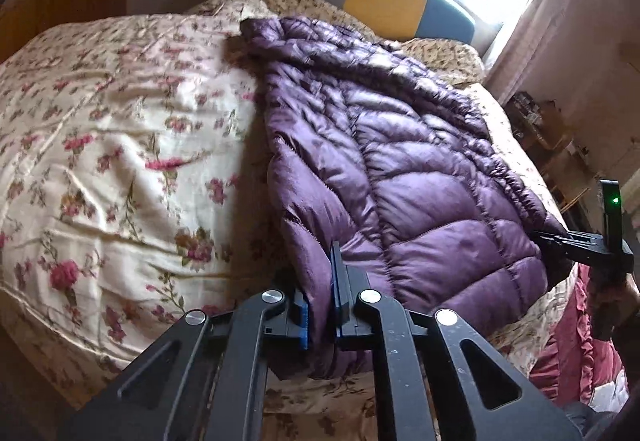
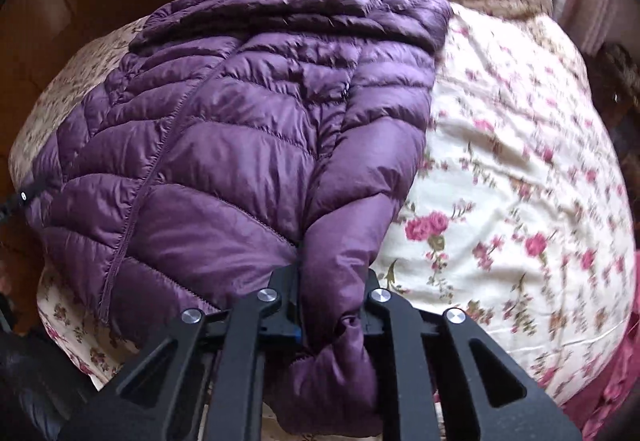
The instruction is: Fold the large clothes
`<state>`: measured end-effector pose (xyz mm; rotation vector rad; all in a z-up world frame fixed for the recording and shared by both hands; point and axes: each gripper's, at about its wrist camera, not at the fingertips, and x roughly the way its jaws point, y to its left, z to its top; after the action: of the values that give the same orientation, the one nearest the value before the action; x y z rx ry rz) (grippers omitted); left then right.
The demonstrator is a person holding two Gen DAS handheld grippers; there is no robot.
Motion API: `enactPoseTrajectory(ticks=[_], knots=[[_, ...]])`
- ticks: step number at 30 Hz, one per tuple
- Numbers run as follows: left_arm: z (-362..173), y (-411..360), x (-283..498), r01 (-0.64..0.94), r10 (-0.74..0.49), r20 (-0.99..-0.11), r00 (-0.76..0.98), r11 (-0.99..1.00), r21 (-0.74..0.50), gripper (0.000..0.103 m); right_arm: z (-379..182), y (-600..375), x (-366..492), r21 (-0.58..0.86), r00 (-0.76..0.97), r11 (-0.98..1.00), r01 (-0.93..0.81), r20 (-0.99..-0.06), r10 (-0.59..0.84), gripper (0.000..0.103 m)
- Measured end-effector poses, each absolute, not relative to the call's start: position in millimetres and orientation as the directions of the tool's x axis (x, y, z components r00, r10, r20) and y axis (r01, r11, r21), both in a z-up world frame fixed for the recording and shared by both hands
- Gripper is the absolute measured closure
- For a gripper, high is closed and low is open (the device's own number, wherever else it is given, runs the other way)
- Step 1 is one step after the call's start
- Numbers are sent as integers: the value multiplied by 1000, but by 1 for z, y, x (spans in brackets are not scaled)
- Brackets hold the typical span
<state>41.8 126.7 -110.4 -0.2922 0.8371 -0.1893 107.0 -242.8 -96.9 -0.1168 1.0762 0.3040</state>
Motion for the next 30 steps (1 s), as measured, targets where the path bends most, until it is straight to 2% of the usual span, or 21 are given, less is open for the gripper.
enactPoseTrajectory(ticks=[7,14,22,30], knots=[[-71,132,57,105,-323,-638,699,929,-355,97,-55,-228,118,3,517,936,-351,-833,197,92],[-42,137,102,128,-324,-593,737,928,-349,98,-21,-211,163,-35,592,931,-364,-780,202,92],[-17,141,189,119,-296,-567,768,937,-328,98,-1,-200,250,-43,658,953,-300,-733,174,92],[-8,144,286,81,-238,-589,772,957,-280,99,-4,-191,352,-28,659,973,-230,-740,135,92]])
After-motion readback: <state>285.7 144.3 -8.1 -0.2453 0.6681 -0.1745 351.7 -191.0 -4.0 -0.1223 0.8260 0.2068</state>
